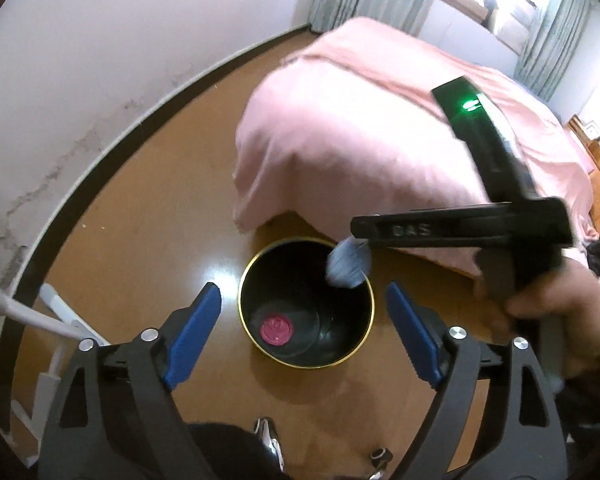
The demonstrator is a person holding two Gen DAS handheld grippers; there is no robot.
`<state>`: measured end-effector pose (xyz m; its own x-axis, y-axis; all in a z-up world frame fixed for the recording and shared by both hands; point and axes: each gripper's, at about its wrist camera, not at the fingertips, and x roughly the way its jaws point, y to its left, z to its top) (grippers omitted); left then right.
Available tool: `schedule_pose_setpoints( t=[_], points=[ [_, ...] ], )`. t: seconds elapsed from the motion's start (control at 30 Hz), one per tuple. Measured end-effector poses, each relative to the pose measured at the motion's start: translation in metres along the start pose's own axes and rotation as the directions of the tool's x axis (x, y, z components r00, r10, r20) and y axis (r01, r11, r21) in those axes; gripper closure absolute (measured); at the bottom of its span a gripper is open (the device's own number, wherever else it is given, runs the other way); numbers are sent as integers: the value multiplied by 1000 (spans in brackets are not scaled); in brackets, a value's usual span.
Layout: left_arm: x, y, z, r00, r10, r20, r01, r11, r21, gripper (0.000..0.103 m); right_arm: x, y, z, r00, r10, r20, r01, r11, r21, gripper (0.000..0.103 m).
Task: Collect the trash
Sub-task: 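Move both tools back to the desk, then grasp the snack ring with the left tool while the right tool grasps the blue-white wrapper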
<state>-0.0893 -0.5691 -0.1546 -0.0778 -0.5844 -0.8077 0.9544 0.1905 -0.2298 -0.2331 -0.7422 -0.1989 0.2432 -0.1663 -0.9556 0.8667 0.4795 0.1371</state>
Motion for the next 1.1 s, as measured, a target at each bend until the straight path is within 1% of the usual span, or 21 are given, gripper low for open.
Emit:
schedule_pose_setpoints(
  t=[0.07, 0.13, 0.17, 0.27, 0.37, 0.43, 0.47, 0.5, 0.53, 0.57, 0.63, 0.67, 0.7, 0.77, 0.8, 0.83, 0.87, 0.9, 0.97, 1.03, 1.1],
  points=[
    [-23, -1, -1, 1000, -9, 19, 9, 1000, -10, 21, -15, 6, 4, 999, 22, 35, -22, 1000, 4, 28],
    [-57, -1, -3, 999, 15, 41, -14, 1000, -12, 21, -36, 17, 8, 997, 35, 70, -35, 999, -9, 28],
    [-70, -2, -4, 998, 26, 50, -26, 1000, -10, 21, -50, 26, 10, 994, 42, 101, -39, 999, -29, 28],
    [-128, 0, -14, 992, 83, 98, -81, 997, -17, 19, -98, 65, 9, 978, 80, 194, -59, 992, -114, 28],
    [-191, 11, -31, 973, 157, 166, -151, 987, -50, 17, -148, 119, -3, 945, 182, 273, -118, 965, -234, 27],
    [-235, 28, -49, 951, 238, 198, -220, 970, -106, 15, -173, 157, -19, 923, 253, 291, -156, 935, -318, 26],
    [-252, 38, -57, 940, 273, 204, -249, 959, -135, 14, -184, 180, -29, 911, 303, 280, -188, 909, -371, 25],
    [-278, 54, -74, 921, 331, 207, -295, 937, -185, 14, -192, 196, -35, 903, 338, 266, -213, 888, -407, 25],
    [-291, 64, -83, 908, 365, 204, -322, 922, -215, 14, -200, 219, -46, 890, 386, 241, -249, 856, -452, 25],
    [-306, 76, -95, 890, 411, 197, -359, 899, -253, 14, -207, 240, -57, 878, 432, 207, -288, 821, -492, 25],
    [-342, 104, -120, 839, 519, 166, -442, 826, -349, 13, -218, 281, -79, 852, 509, 125, -360, 742, -566, 25],
    [-355, 112, -130, 821, 547, 165, -461, 804, -374, 13, -222, 295, -88, 843, 528, 105, -378, 720, -582, 25],
    [-376, 127, -148, 778, 610, 153, -506, 752, -423, 13, -225, 308, -97, 835, 543, 86, -394, 700, -596, 25],
    [-402, 145, -173, 740, 659, 131, -538, 698, -473, 13, -228, 341, -115, 824, 566, 7, -436, 642, -631, 25],
    [-417, 157, -190, 723, 681, 115, -544, 664, -512, 13, -228, 352, -121, 816, 577, -24, -459, 623, -633, 25],
    [-431, 167, -206, 710, 697, 105, -544, 636, -548, 13, -228, 371, -129, 800, 595, -78, -501, 592, -631, 25],
    [-444, 178, -224, 700, 709, 87, -541, 606, -584, 13, -228, 381, -136, 794, 598, -106, -520, 579, -628, 25],
    [-451, 186, -232, 697, 713, 78, -539, 592, -599, 13, -226, 397, -142, 784, 602, -150, -550, 562, -618, 25],
    [-461, 193, -254, 680, 730, 61, -540, 557, -631, 13, -225, 425, -158, 765, 609, -212, -595, 540, -596, 25],
    [-466, 197, -272, 683, 729, 53, -538, 550, -639, 13, -219, 450, -168, 754, 600, -266, -626, 534, -569, 25],
    [-467, 201, -285, 683, 728, 59, -533, 553, -640, 13, -212, 465, -177, 755, 581, -303, -638, 544, -546, 25]
  ],
)
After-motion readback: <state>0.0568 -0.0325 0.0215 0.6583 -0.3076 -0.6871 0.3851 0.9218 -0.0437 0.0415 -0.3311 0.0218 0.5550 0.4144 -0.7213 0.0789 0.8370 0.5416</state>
